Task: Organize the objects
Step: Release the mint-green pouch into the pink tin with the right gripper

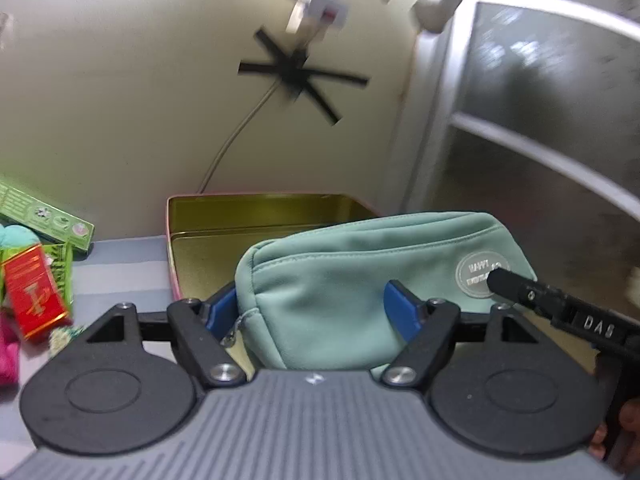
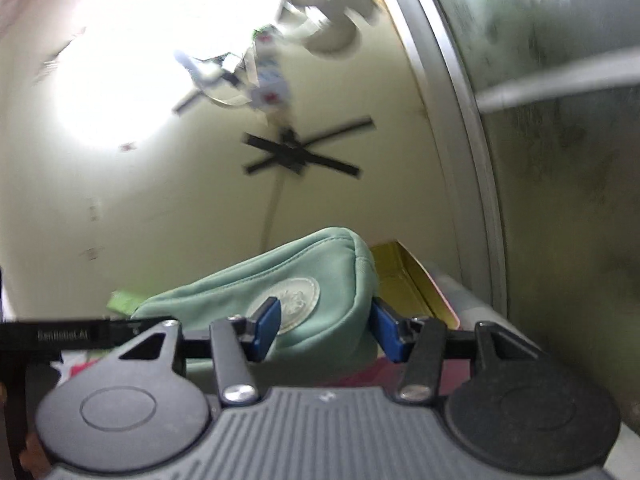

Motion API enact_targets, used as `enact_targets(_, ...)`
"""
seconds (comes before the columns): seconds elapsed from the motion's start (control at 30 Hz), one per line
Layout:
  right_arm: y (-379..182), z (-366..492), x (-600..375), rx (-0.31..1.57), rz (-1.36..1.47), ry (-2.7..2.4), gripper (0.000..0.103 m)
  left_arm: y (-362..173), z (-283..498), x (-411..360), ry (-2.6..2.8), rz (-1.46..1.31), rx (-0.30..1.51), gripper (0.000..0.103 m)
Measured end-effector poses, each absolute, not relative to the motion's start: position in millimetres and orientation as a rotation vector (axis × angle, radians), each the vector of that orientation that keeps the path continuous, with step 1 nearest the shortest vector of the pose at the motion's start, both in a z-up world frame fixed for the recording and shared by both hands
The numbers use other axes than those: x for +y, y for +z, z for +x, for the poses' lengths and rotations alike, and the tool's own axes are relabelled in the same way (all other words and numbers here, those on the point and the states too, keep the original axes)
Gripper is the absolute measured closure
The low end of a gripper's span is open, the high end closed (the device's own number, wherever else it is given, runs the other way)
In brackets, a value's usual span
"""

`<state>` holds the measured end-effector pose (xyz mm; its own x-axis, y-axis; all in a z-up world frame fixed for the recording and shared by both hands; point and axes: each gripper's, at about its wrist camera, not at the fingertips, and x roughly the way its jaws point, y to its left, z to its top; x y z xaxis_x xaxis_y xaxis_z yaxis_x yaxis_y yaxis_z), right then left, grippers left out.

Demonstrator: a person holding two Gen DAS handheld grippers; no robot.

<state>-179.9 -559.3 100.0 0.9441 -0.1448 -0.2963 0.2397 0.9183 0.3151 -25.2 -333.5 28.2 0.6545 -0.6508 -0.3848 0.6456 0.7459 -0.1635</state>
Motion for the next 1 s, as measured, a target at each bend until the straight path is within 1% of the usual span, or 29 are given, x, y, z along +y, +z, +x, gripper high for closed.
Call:
enact_targets(0.1, 86.8, -148.3, -576.1, 0.317, 0.342, -0.222, 0.053, 15.2, -5.8, -351.9, -0.697, -0.006, 0.493, 0.024)
enact_targets(0.2, 73.3, -130.6, -583.7, 0.348, 0.349, -0.237, 0.048, 3.8, 1.6, -356.7, -0.684, -0.002, 0.529, 0.024)
enact_targets(0.27, 63.1, -127.2, -583.0, 0.341, 0.345, -0.271, 0.036, -3.4, 3.5, -352.1, -0.687, 0.008, 0.555, 0.025)
enact_targets(0.3, 59.2, -131.3, -585.7, 0.325, 0.348, -0.279, 0.026, -4.7, 0.6, -352.8, -0.682, 0.021, 0.553, 0.024)
enact_targets(0.33, 56.4, -135.5, -583.9, 0.309, 0.348, -0.292, 0.023, -5.4, -2.0, -354.9, -0.676, 0.041, 0.542, 0.024)
enact_targets(0.47, 59.1, -147.5, -577.7, 0.252, 0.319, -0.336, 0.023, -13.4, -22.8, -344.0, -0.667, 0.080, 0.527, 0.024)
enact_targets(0.63, 72.3, -179.4, -537.7, 0.131, 0.305, -0.273, 0.023, 8.6, -44.5, -322.0, -0.709, 0.048, 0.491, 0.024)
enact_targets(0.67, 73.0, -186.3, -525.2, 0.112, 0.293, -0.258, 0.023, 9.9, -53.8, -305.7, -0.708, 0.043, 0.479, 0.024)
enact_targets(0.73, 72.0, -196.6, -501.4, 0.095, 0.287, -0.216, 0.023, 28.7, -39.0, -293.2, -0.721, 0.040, 0.470, 0.024)
enact_targets(0.83, 66.0, -204.5, -468.2, 0.125, 0.283, -0.135, 0.022, 32.3, -34.7, -257.5, -0.711, 0.043, 0.454, 0.023)
enact_targets(0.9, 61.1, -201.5, -445.1, 0.174, 0.264, -0.071, 0.022, 24.3, -28.2, -230.7, -0.684, 0.070, 0.449, 0.022)
enact_targets(1.0, 51.9, -189.5, -410.5, 0.268, 0.203, 0.014, 0.022, 3.8, -13.0, -189.5, -0.589, 0.100, 0.489, 0.021)
